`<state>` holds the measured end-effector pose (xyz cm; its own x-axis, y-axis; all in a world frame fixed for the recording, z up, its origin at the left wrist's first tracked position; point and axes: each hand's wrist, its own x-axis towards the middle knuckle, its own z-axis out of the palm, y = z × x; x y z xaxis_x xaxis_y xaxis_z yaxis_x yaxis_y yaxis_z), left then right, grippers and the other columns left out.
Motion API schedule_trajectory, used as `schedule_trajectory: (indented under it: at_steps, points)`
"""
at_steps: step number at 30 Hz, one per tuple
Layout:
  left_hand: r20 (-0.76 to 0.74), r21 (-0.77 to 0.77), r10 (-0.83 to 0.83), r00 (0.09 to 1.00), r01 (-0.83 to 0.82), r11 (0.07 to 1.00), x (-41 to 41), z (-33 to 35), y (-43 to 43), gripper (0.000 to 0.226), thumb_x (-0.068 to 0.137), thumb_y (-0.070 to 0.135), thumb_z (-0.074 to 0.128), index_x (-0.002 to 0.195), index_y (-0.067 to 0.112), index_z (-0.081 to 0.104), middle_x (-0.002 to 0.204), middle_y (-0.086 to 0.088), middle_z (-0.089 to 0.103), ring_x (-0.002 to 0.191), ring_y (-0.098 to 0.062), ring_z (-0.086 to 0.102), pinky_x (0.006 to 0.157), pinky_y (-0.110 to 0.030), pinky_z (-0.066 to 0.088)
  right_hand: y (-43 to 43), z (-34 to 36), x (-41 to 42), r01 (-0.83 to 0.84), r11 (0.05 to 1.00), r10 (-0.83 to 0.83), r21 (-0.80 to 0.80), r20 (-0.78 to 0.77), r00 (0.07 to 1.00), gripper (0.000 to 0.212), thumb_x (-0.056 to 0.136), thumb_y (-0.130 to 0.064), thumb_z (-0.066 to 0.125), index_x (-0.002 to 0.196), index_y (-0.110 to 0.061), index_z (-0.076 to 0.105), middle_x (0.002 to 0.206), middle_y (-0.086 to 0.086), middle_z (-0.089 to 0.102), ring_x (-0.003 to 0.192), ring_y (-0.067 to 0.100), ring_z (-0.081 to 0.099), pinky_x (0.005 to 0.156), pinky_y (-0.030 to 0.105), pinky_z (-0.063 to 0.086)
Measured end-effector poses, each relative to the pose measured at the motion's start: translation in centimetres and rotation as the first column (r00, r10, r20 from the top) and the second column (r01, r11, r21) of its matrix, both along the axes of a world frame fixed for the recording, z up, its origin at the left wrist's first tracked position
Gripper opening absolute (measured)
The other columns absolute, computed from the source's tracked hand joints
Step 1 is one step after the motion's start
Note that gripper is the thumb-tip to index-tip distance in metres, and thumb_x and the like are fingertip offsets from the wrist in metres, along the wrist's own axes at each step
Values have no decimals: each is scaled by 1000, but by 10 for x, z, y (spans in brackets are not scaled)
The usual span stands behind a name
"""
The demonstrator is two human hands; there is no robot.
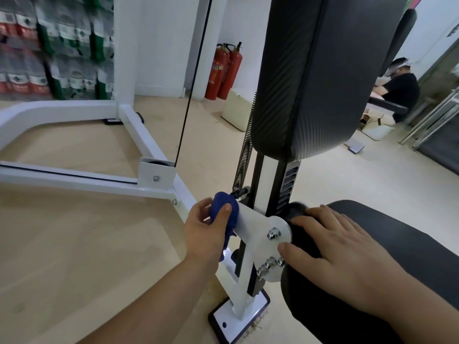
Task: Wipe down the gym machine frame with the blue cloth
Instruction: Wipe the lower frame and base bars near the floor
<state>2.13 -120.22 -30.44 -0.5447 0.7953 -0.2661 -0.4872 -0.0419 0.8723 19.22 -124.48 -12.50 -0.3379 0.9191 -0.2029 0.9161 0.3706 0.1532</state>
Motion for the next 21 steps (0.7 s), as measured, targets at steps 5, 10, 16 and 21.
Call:
schedule_trajectory:
  at_steps: [5,10,16,21]
  points:
    - [-184,50,-40,982,50,997,24,-9,-19,36,79,16,86,101,41,73,114,16,66,102,-10,68,87,-38,61,-1,1,-2,10,1000,-10,1,-1,1000,87,72,-86,4,144,-48,32,152,-24,25,152,7,7,126,33,9]
    - [-616,81,-71,785,153,985,32,-21,-33,49,91,16,75,137,26,62,147,20,50,134,1,48,115,-31,42,0,1,-1,13,1000,-13,-12,-11,1000,94,68,-87,0,148,-48,30,160,-18,22,155,10,4,128,34,5]
    - [-673,181,-99,733,293,939,51,-6,-42,49,93,10,71,140,23,60,137,13,55,126,-4,54,103,-20,46,0,3,0,14,1000,-14,-28,-12,1000,73,88,-83,18,149,-45,32,161,-15,22,154,11,6,127,36,7]
    - [-677,173,-25,736,192,966,37,-12,-31,47,95,10,69,136,31,61,127,17,51,120,0,54,97,-11,44,1,-1,2,6,1000,-7,-16,-19,1000,83,79,-86,10,148,-45,33,161,-14,22,155,12,6,128,36,6]
